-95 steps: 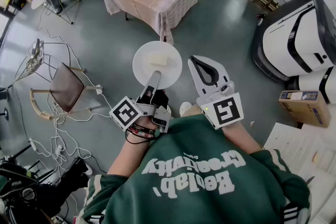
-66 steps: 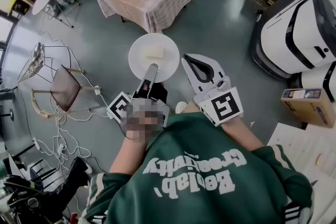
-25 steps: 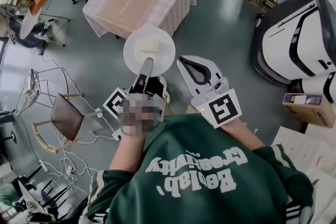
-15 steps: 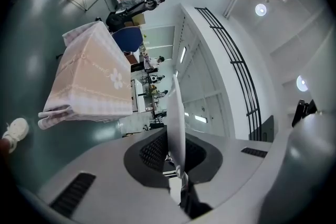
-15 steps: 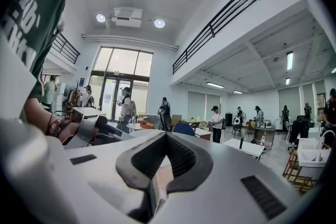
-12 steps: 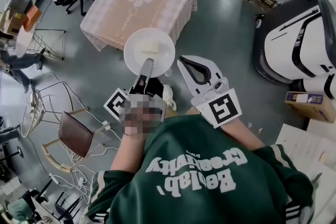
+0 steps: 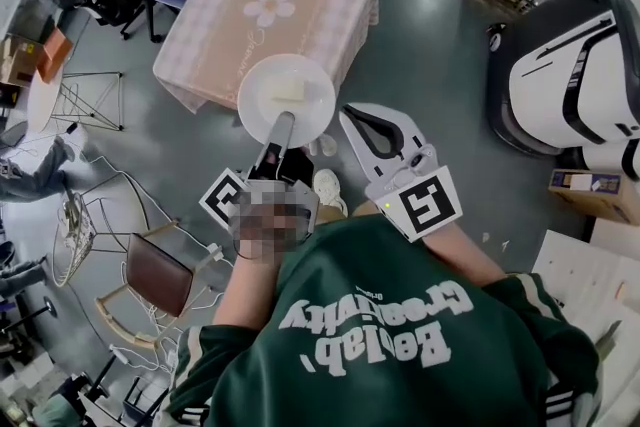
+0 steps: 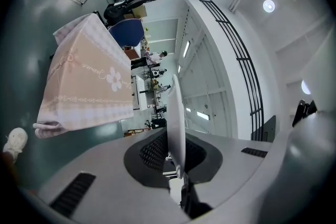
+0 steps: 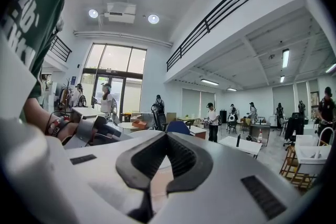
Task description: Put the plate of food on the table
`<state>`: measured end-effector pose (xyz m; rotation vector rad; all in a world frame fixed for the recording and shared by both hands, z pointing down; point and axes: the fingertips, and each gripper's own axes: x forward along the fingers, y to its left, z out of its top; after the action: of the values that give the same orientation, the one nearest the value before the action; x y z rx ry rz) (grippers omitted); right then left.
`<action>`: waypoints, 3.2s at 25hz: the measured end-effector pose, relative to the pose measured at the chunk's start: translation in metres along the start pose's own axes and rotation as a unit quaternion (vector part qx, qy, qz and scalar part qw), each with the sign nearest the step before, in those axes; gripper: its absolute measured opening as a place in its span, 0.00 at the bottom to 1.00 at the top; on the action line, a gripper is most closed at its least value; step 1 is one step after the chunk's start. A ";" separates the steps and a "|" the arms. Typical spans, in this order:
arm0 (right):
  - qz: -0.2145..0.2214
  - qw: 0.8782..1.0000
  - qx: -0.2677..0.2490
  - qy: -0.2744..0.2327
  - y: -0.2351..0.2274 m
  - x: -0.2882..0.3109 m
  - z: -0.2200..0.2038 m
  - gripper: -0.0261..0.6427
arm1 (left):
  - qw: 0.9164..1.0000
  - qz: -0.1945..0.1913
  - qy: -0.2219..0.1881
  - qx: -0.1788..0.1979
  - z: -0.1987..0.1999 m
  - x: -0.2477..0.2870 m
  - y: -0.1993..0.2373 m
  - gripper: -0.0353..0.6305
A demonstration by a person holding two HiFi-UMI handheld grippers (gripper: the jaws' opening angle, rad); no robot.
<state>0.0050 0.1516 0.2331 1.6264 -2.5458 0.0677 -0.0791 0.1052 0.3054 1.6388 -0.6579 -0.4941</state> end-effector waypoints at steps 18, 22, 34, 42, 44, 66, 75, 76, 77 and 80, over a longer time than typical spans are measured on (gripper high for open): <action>-0.027 1.000 -0.005 0.008 -0.001 0.042 0.004 0.06 | 1.000 -0.001 -0.015 -0.014 0.044 0.004 0.015 0.09; -0.024 1.000 -0.002 0.006 -0.003 0.047 0.009 0.06 | 1.000 -0.005 -0.012 -0.013 0.043 0.003 0.013 0.09; -0.007 1.000 -0.008 0.002 -0.001 0.070 0.017 0.06 | 1.000 -0.007 -0.025 -0.018 0.057 0.004 0.014 0.09; 0.012 1.000 -0.009 -0.004 -0.004 0.090 0.017 0.06 | 0.999 -0.005 -0.039 -0.021 0.068 0.011 0.017 0.09; 0.016 1.000 -0.006 -0.005 -0.008 0.095 0.017 0.06 | 0.999 -0.003 -0.041 -0.017 0.072 0.016 0.018 0.09; 0.085 0.996 -0.002 -0.014 -0.092 0.197 0.016 0.06 | 0.994 0.021 -0.104 -0.002 0.133 0.114 0.034 0.09; 0.098 0.995 0.005 0.001 -0.126 0.232 0.004 0.06 | 0.993 0.034 -0.110 0.003 0.148 0.156 0.051 0.09; 0.099 0.995 0.006 0.003 -0.129 0.235 0.003 0.06 | 0.993 0.035 -0.111 0.003 0.150 0.160 0.054 0.09; 0.100 0.995 0.008 0.005 -0.132 0.239 0.001 0.06 | 0.993 0.036 -0.112 0.002 0.152 0.164 0.056 0.09; 0.104 0.994 0.011 0.013 -0.140 0.249 -0.006 0.06 | 0.993 0.041 -0.115 -0.005 0.157 0.174 0.064 0.09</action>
<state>0.0289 -0.1311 0.2661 1.3531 -2.6940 0.1353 -0.0601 -0.1332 0.3494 1.5516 -0.8881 -0.6307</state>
